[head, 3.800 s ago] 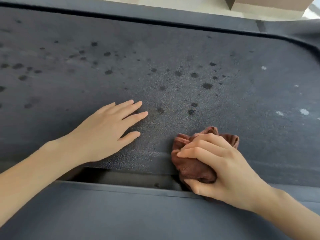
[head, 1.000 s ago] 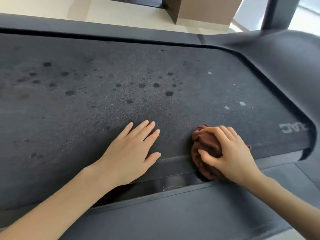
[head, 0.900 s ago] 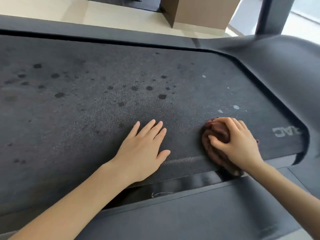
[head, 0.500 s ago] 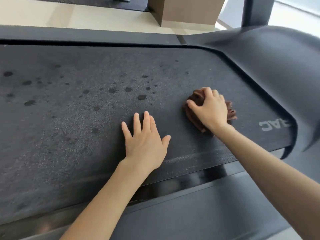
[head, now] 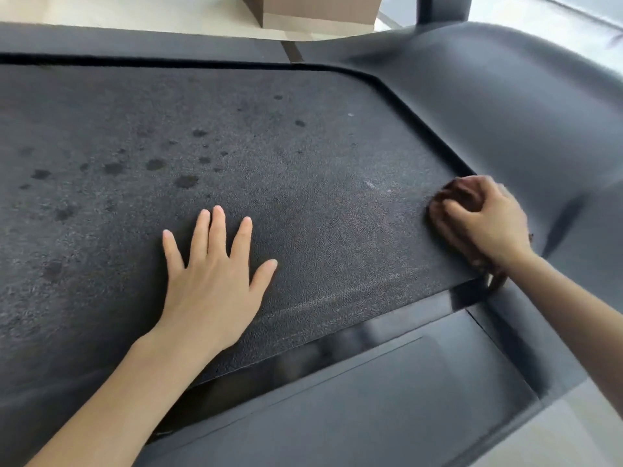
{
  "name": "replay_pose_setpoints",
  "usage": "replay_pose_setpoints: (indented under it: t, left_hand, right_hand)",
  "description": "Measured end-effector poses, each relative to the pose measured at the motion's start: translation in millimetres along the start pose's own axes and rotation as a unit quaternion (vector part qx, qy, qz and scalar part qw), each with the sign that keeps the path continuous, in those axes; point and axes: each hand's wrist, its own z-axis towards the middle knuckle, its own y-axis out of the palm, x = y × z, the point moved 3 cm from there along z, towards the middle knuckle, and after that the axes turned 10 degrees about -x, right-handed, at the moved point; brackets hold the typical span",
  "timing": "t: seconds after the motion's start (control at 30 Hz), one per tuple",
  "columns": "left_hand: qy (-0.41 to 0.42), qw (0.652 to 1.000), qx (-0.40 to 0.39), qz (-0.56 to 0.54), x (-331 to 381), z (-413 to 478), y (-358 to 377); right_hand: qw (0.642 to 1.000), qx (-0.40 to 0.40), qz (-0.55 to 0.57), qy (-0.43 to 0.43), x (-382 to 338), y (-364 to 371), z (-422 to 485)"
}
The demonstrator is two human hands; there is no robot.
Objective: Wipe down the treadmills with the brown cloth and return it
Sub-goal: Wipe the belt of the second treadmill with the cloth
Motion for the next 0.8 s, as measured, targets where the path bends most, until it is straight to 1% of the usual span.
replay_pose_setpoints:
  t: [0.07,0.13,0.17,0.2,0.3,0.43,0.5,0.6,0.63,0.7,0.8]
  left_hand:
    - [-0.003,1.0,0.006,0.022,3,0,2]
    - [0.0,0.999,0.012,0.034,5,-1,3]
    - [0.003,0.999,0.014,0.034,5,-1,4]
    - [0.006,0.999,0.017,0.028,5,-1,4]
    - [0.02,0.999,0.027,0.016,5,-1,4]
    - [0.03,0.998,0.041,0.034,-1,-1,4]
    - [0.033,0.998,0.04,0.04,-4,-2,3]
    - [0.033,0.998,0.045,0.035,-5,-4,3]
    - [0.031,0.998,0.045,0.028,-4,-4,3]
    - [0.023,0.999,0.035,0.018,-3,-4,3]
    - [0.025,0.999,0.04,0.022,-4,-3,5]
  right_hand:
    - [0.998,0.02,-0.022,0.056,3,6,24]
    - [0.994,0.03,-0.04,0.099,-11,15,43]
    - [0.993,0.029,-0.046,0.104,-21,21,48]
    - [0.994,0.025,-0.051,0.09,-34,28,52]
    - [0.998,0.004,-0.051,-0.024,-85,50,45]
    - [0.983,-0.014,-0.013,-0.185,-139,76,8]
    - [0.969,-0.05,0.013,-0.24,-144,74,-8]
    - [0.945,-0.126,0.024,-0.301,-123,57,-24]
    - [0.942,-0.14,0.023,-0.304,-110,49,-27]
    - [0.95,-0.14,0.025,-0.279,-75,32,-28]
    - [0.981,-0.087,0.037,-0.17,-19,5,-12]
